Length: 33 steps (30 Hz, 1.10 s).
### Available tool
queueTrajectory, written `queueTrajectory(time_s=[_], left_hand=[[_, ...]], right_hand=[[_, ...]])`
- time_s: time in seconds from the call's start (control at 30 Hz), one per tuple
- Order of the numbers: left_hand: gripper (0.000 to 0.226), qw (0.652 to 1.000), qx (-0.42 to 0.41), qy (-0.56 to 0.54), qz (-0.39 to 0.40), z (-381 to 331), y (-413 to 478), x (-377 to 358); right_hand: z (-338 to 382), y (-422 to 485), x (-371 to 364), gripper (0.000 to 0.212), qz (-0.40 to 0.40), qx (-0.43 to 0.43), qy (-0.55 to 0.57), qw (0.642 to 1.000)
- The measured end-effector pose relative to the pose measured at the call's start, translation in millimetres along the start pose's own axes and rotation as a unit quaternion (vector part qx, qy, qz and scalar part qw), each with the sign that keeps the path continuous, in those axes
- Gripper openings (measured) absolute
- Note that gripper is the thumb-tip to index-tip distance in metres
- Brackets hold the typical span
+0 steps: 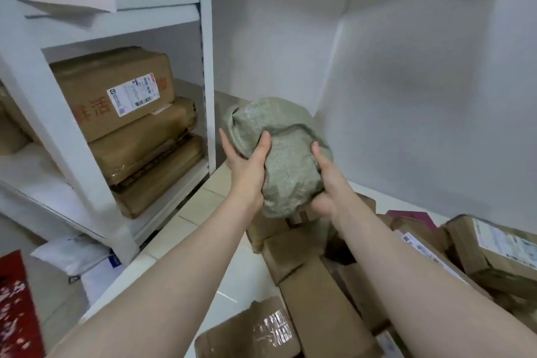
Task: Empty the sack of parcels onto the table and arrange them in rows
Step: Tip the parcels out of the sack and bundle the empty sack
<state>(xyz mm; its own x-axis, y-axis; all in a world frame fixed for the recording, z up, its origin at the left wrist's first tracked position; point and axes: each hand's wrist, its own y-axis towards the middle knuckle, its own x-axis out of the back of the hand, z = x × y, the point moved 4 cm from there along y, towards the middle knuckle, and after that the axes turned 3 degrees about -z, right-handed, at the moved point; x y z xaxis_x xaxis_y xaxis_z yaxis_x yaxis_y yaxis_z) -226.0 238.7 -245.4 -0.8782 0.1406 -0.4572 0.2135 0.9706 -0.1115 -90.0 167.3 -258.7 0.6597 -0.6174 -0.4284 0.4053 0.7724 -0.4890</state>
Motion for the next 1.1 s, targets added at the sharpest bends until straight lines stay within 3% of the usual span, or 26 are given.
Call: queueTrajectory(time_s=[0.07, 0.13, 0.2, 0.23, 0.3, 0.37, 0.47, 0.53, 0.7, 0.8, 0.87, 0.93, 1.03, 1.07, 1.1], left_hand=[[0.107, 0.998, 0.051, -0.047, 0.000, 15.4, 27.8, 6.5], [0.113, 0.994, 0.103, -0.020, -0.031, 32.0, 52.6, 14.8], [0.120, 0.975, 0.118, 0.145, -0.122, 37.7, 73.2, 29.3], [0.122, 0.951, 0.080, 0.254, -0.159, 34.5, 82.9, 37.4], [0.117, 0.893, -0.112, 0.410, -0.148, 24.7, 105.0, 45.5], [0.109, 0.811, -0.239, 0.534, -0.012, 27.1, 126.3, 38.5], [0.105, 0.647, -0.281, 0.688, 0.170, 56.5, 148.6, 24.3], [0.105, 0.604, -0.287, 0.719, 0.187, 75.5, 164.4, 22.0], [0.104, 0.606, -0.217, 0.753, 0.135, 119.3, 215.1, 41.3], [0.102, 0.594, -0.189, 0.769, 0.141, 146.9, 238.5, 47.5], [0.102, 0.628, -0.141, 0.751, 0.146, 168.0, 254.1, 52.8], [0.100, 0.669, -0.091, 0.724, 0.140, 187.7, 267.3, 53.6], [0.093, 0.678, -0.047, 0.721, 0.135, 206.6, 280.4, 37.9], [0.091, 0.677, -0.028, 0.723, 0.138, 210.7, 284.6, 32.0], [0.090, 0.672, -0.007, 0.726, 0.146, 214.6, 289.8, 27.7]], right_hand=[[-1.7, 25.6, -12.5, 0.043, 0.012, 0.019, 0.038, 0.999], [-3.2, 53.6, -19.0, 0.054, -0.029, 0.060, 0.029, 0.997], [-0.3, 79.7, -16.5, 0.058, -0.103, 0.115, -0.025, 0.988], [2.8, 90.5, -14.7, 0.056, -0.135, 0.150, -0.074, 0.977], [8.0, 109.4, -14.8, 0.060, -0.159, 0.195, -0.161, 0.954], [10.2, 132.7, -15.3, 0.061, -0.159, 0.224, -0.194, 0.942], [0.7, 176.6, -25.9, 0.059, -0.141, 0.232, -0.198, 0.942], [-10.0, 206.0, -38.6, 0.063, -0.128, 0.229, -0.205, 0.943], [-33.8, 269.7, -51.6, 0.071, -0.115, 0.247, -0.292, 0.917], [-47.9, 299.2, -43.1, 0.086, -0.077, 0.191, -0.270, 0.941], [-55.9, 316.5, -37.6, 0.095, -0.085, 0.177, -0.317, 0.928], [-59.7, 324.6, -34.5, 0.087, -0.111, 0.214, -0.467, 0.851], [-55.8, 324.6, -28.2, 0.060, -0.181, 0.356, -0.626, 0.670], [-56.6, 326.3, -25.3, 0.056, -0.180, 0.360, -0.661, 0.633], [-58.5, 333.6, -19.9, 0.055, -0.165, 0.332, -0.688, 0.624]])
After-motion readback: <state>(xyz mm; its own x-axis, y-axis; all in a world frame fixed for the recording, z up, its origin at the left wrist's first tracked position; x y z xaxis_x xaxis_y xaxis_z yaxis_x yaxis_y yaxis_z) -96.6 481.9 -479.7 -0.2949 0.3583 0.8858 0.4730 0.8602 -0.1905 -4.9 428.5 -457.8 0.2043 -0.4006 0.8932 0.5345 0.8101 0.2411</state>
